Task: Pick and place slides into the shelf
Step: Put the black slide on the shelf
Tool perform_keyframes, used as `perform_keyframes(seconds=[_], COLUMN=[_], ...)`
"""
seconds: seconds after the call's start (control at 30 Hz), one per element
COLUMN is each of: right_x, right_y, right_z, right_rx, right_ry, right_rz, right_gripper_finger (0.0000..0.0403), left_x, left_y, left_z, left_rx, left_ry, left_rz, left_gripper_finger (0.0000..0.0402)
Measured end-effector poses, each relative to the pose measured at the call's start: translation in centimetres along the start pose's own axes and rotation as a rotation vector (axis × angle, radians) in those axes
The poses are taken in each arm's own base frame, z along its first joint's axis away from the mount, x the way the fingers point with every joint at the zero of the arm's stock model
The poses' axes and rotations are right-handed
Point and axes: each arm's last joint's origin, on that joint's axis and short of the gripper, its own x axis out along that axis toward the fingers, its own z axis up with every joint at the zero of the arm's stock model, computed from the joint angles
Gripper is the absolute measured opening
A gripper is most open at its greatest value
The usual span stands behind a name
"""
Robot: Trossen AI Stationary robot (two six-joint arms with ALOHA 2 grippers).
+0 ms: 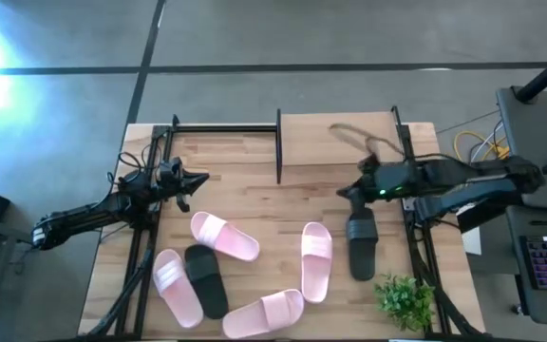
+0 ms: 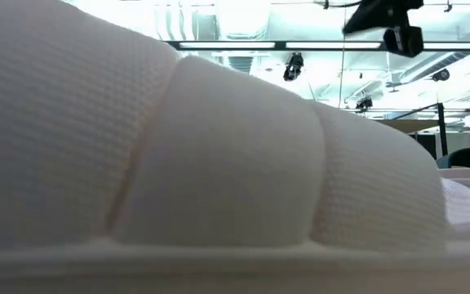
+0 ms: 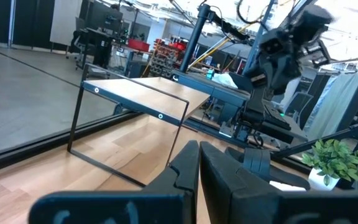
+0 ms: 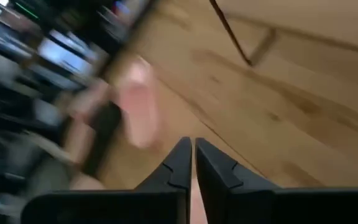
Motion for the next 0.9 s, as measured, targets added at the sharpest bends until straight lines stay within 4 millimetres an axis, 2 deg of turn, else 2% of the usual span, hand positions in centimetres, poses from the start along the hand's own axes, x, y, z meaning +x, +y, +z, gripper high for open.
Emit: perform_keyframes(seconds=[0.17, 0.33, 0.43, 0.6, 0.77, 0.9], right_x=[1.5, 1.8, 1.6, 1.6, 2.5, 3.7], right_y=[3.5, 6.7, 8.5, 11.4, 11.6, 10.6], right_z=[0.5, -0.7, -2.4, -6.2, -11.1, -14.3], right_rx=[-0.171, -0.378, -0.515, -0.692, -0.768, -0.847], right_ry=[0.195, 0.394, 0.461, 0.444, 0.518, 0.569], right_rz=[-0.212, -0.444, -0.585, -0.524, -0.572, -0.647], right_gripper_finger=[0.0039, 0.0067, 0.0085, 0.0111, 0.0137, 0.0162], left_x=[0.0, 0.0, 0.0, 0.0, 0.0, 0.0], left_y=[0.0, 0.0, 0.0, 0.0, 0.0, 0.0], left_z=[0.0, 0.0, 0.0, 0.0, 0.0, 0.0], left_rx=[0.000, 0.000, 0.000, 0.000, 0.000, 0.000], left_ry=[-0.001, -0.002, -0.001, 0.000, -0.001, 0.000], left_rz=[0.000, -0.001, 0.000, 0.000, 0.000, 0.000], left_gripper_finger=[0.0000, 0.0000, 0.0000, 0.0000, 0.0000, 0.0000])
